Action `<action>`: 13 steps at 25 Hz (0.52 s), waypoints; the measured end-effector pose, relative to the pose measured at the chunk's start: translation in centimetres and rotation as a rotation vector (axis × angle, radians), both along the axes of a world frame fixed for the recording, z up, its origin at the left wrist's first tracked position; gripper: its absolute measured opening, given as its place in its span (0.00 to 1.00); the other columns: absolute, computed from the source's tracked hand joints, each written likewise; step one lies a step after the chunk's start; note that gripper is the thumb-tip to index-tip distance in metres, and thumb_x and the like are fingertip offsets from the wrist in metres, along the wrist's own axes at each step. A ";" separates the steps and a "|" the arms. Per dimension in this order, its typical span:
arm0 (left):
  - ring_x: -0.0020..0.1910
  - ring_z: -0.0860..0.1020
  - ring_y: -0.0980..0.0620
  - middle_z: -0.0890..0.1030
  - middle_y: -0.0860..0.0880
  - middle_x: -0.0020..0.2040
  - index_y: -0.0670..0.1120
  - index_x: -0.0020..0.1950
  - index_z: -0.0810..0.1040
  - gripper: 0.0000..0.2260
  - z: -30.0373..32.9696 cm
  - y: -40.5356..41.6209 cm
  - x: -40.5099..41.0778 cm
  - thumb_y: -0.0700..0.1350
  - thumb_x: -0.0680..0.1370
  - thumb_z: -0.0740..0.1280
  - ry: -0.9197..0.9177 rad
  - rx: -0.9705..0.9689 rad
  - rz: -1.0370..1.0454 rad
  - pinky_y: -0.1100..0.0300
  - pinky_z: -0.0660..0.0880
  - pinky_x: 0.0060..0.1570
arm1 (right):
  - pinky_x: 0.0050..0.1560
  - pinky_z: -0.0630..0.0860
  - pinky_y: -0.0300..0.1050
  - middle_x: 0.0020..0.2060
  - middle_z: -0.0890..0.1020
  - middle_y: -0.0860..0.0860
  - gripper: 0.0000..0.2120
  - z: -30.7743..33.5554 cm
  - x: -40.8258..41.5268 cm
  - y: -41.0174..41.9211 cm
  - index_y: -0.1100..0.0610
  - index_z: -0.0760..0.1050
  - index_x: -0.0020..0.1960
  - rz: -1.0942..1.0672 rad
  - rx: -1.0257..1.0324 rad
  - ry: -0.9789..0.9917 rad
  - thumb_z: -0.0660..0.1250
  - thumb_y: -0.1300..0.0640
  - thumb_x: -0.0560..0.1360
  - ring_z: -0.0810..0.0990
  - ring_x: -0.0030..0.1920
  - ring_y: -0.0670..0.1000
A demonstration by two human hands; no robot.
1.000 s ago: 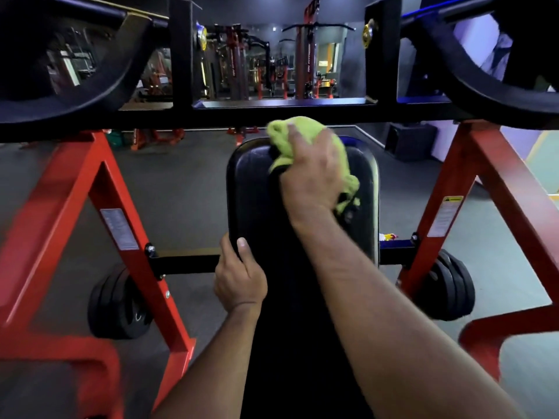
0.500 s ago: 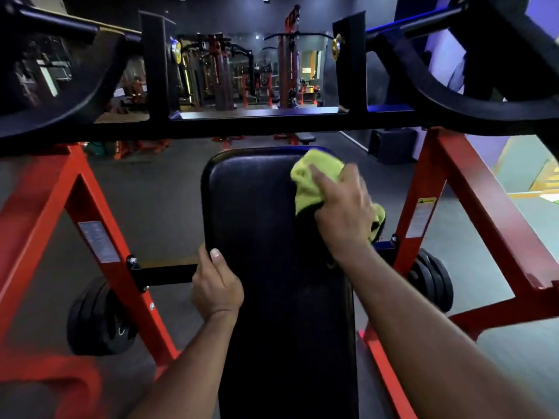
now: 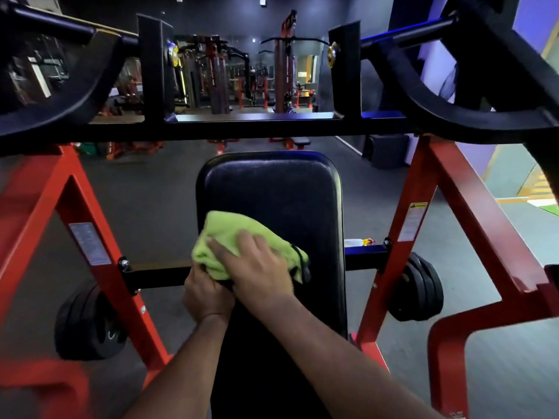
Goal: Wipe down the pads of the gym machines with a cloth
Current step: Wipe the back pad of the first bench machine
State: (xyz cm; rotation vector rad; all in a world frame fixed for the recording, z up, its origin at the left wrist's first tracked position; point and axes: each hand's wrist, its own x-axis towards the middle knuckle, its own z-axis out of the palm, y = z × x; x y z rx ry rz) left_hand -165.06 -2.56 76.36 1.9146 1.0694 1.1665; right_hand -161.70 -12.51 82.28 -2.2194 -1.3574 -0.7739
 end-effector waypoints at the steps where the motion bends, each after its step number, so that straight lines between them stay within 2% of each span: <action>1: 0.51 0.77 0.28 0.79 0.30 0.54 0.39 0.66 0.72 0.30 -0.1 -0.1 0.0 0.57 0.76 0.47 -0.011 0.017 0.003 0.41 0.73 0.47 | 0.26 0.69 0.43 0.44 0.74 0.52 0.25 -1.3 0.7 -2.3 0.41 0.77 0.65 -0.059 0.035 0.004 0.60 0.52 0.69 0.77 0.39 0.56; 4: 0.50 0.78 0.31 0.81 0.34 0.52 0.42 0.66 0.70 0.30 -0.3 -0.3 0.3 0.60 0.78 0.43 -0.071 0.055 0.005 0.42 0.74 0.46 | 0.29 0.70 0.46 0.45 0.71 0.53 0.37 0.8 5.5 -6.0 0.39 0.74 0.67 -0.395 0.301 0.128 0.69 0.67 0.64 0.76 0.43 0.56; 6: 0.49 0.78 0.31 0.81 0.35 0.51 0.43 0.65 0.70 0.30 -0.4 -0.3 0.4 0.61 0.78 0.42 -0.061 0.055 0.004 0.42 0.75 0.46 | 0.39 0.68 0.49 0.49 0.69 0.53 0.34 5.4 8.6 -6.0 0.39 0.71 0.70 -0.529 0.399 0.259 0.66 0.67 0.70 0.75 0.48 0.57; 9: 0.50 0.78 0.31 0.81 0.35 0.53 0.42 0.65 0.69 0.28 -0.3 -0.5 0.6 0.59 0.79 0.43 -0.031 0.050 0.027 0.43 0.74 0.45 | 0.47 0.70 0.51 0.50 0.68 0.52 0.26 10.8 10.8 -2.6 0.39 0.73 0.68 -0.532 0.475 0.297 0.63 0.62 0.75 0.76 0.50 0.58; 11: 0.50 0.78 0.30 0.81 0.34 0.54 0.42 0.66 0.69 0.26 0.1 -0.9 0.4 0.57 0.79 0.44 -0.025 0.051 0.030 0.44 0.74 0.45 | 0.45 0.73 0.51 0.51 0.71 0.54 0.24 12.0 9.5 0.4 0.40 0.75 0.66 -0.458 0.427 0.200 0.63 0.62 0.75 0.77 0.49 0.58; 13: 0.51 0.78 0.29 0.80 0.32 0.55 0.42 0.67 0.70 0.26 0.3 -1.0 0.2 0.56 0.79 0.46 -0.031 0.039 0.025 0.43 0.73 0.46 | 0.43 0.75 0.52 0.53 0.72 0.55 0.25 11.0 6.6 3.2 0.42 0.74 0.67 -0.285 0.305 0.086 0.64 0.62 0.75 0.76 0.49 0.58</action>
